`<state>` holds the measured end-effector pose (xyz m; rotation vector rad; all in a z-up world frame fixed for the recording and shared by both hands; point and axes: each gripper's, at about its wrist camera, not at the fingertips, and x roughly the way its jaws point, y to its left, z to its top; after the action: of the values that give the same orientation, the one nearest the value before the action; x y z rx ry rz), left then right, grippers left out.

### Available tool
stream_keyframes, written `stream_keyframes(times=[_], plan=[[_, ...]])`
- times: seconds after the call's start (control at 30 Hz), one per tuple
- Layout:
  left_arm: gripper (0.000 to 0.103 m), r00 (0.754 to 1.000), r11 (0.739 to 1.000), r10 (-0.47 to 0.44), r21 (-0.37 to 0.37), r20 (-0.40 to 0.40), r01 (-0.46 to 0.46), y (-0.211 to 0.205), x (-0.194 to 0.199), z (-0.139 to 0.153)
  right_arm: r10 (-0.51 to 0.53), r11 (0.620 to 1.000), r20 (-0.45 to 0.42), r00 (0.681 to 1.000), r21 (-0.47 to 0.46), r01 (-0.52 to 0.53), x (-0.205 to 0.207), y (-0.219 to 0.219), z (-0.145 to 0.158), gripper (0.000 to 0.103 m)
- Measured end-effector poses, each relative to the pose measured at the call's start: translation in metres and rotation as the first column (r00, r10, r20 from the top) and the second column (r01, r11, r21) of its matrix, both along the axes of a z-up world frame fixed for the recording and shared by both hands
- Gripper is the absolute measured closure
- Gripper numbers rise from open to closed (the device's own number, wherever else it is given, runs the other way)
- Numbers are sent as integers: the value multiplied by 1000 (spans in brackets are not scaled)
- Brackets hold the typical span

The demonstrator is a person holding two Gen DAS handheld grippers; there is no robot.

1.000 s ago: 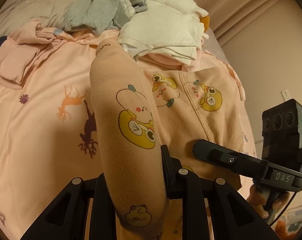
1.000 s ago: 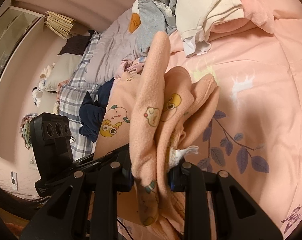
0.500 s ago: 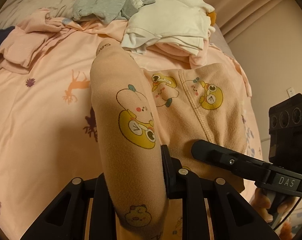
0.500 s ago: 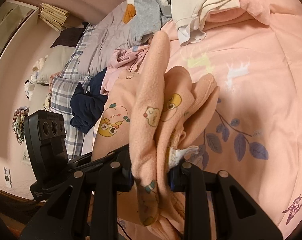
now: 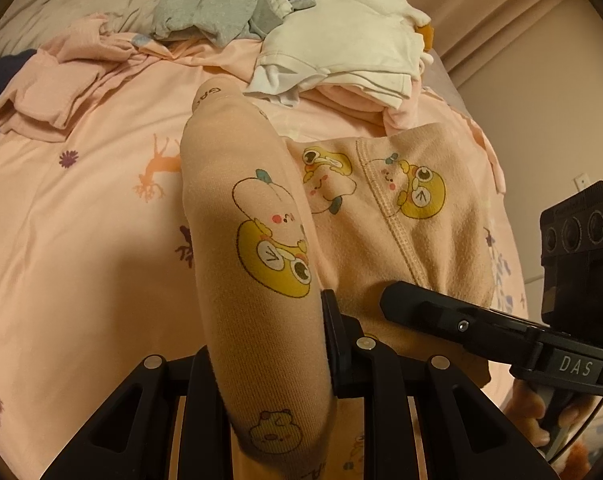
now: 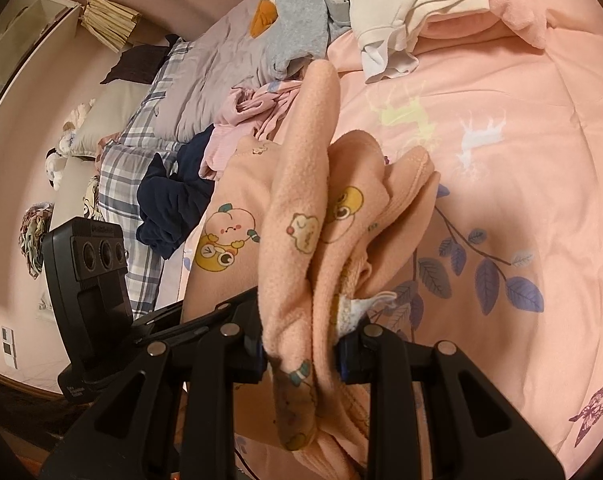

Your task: Fold small clothes

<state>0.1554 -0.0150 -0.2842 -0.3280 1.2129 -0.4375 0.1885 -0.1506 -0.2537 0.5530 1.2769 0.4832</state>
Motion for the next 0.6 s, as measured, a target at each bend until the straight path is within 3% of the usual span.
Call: stream_keyframes(times=[0.27,0.6], plan=[[82,1000,1000,-3,-11,-11,3,-2,5,-11,-4,1000,-18,1000,-15,4,3,1,-9,76],[82,1000,1000,-2,27,-19,3,-8,15,-36,-31,999,-50,998,-14,31,6,-1,-33,76]])
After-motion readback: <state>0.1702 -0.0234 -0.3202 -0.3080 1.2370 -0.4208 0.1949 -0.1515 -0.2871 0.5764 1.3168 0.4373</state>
